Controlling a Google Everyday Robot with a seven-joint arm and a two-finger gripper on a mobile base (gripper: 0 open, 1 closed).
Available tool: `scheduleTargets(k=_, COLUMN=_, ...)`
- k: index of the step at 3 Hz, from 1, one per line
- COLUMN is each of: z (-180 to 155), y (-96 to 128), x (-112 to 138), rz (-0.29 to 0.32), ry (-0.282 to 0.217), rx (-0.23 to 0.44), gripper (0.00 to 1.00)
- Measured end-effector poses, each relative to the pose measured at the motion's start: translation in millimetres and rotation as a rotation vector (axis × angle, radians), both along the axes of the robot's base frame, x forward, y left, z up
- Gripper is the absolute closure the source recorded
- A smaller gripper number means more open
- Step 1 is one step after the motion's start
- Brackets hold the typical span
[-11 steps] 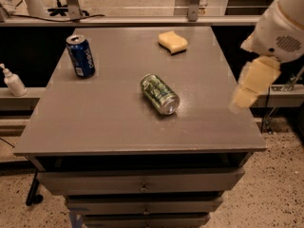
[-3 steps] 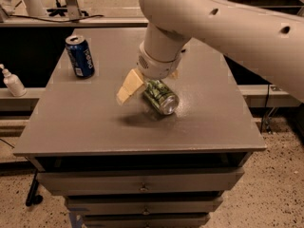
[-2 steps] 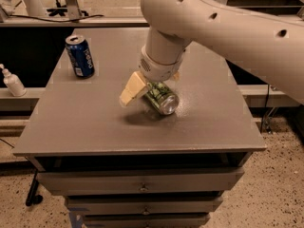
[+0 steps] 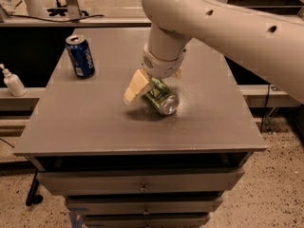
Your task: Place green can upright
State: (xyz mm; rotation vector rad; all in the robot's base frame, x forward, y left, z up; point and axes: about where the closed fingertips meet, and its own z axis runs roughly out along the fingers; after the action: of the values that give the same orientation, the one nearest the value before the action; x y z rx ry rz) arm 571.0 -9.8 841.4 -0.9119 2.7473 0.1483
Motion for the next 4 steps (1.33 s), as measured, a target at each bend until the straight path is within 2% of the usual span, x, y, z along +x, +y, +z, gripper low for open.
scheduleTargets(k=1, z=-2.3, y=-2.1, x=2.0, rz=0.006, ry=0.012, rx=-0.021, gripper=0.19)
scheduleTargets(k=2, z=-2.7, y=-4.4, x=2.5, rz=0.011, ry=0.014, rx=-0.037, gripper=0.42)
scheduleTargets(k=3, z=6.8, y=-9.3, x=7.3, rz=0.007, ry=-0.004, rx=-0.027, gripper=0.65)
scheduleTargets(k=4, z=39.8, y=-27.7, x=21.6, rz=-0.008, ry=-0.086, rx=0.035, gripper=0.89)
